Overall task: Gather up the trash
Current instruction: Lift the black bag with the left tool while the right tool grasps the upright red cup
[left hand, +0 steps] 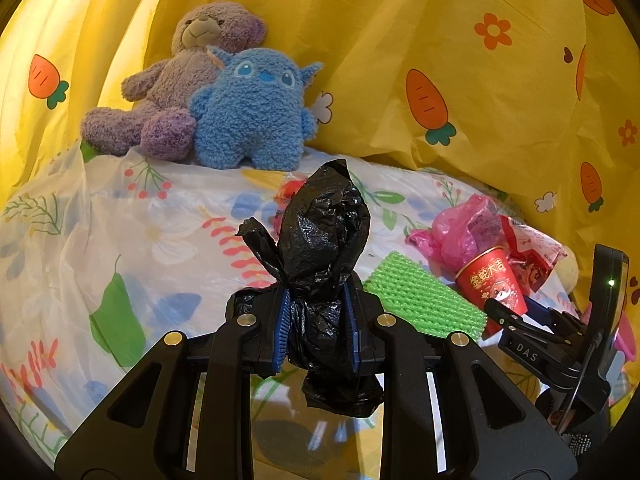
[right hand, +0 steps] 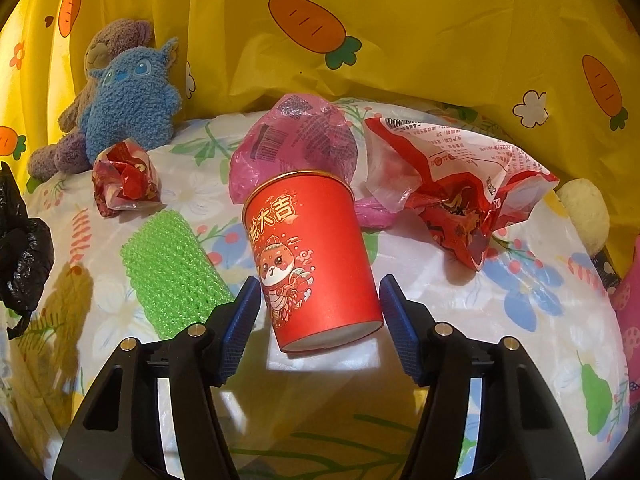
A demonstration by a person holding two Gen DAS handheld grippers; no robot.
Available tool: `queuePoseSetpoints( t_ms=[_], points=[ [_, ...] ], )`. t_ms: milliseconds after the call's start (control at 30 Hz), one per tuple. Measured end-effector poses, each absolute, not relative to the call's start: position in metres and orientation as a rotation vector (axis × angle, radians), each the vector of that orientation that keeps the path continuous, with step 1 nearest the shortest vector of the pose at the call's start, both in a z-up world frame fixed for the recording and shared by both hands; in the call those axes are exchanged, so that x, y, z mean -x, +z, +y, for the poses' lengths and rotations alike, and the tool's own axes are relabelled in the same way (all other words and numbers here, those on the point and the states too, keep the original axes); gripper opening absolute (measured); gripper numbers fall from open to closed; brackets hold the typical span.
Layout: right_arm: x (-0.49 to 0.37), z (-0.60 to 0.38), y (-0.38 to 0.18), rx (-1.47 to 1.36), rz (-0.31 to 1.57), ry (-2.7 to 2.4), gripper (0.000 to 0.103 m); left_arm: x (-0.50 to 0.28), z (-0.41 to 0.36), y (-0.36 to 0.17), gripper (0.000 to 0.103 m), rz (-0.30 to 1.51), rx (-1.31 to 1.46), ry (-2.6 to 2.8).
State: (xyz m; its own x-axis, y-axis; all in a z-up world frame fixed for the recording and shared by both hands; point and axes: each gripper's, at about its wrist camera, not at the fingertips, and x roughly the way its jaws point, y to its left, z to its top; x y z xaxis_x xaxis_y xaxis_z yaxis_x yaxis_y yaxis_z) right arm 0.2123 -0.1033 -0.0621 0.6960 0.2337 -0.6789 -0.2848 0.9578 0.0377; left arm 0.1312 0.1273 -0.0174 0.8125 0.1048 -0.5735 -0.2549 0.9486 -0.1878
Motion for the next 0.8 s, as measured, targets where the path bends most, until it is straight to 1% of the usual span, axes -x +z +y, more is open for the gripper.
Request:
queuePoseSetpoints(
  t_ms=[367,800],
  points=[
    [-0.212,-0.104,-0.062,0.065,0.748,0.316,0.057,-0.132,0.121,-0.019,0.023,0.596,0.253,0.172],
    [-0.176,-0.131,-0.04,0.025,0.622,0.306,0.057,-0.126,0.104,-0.013,0.023,0.577,0.24,0.127]
  ],
)
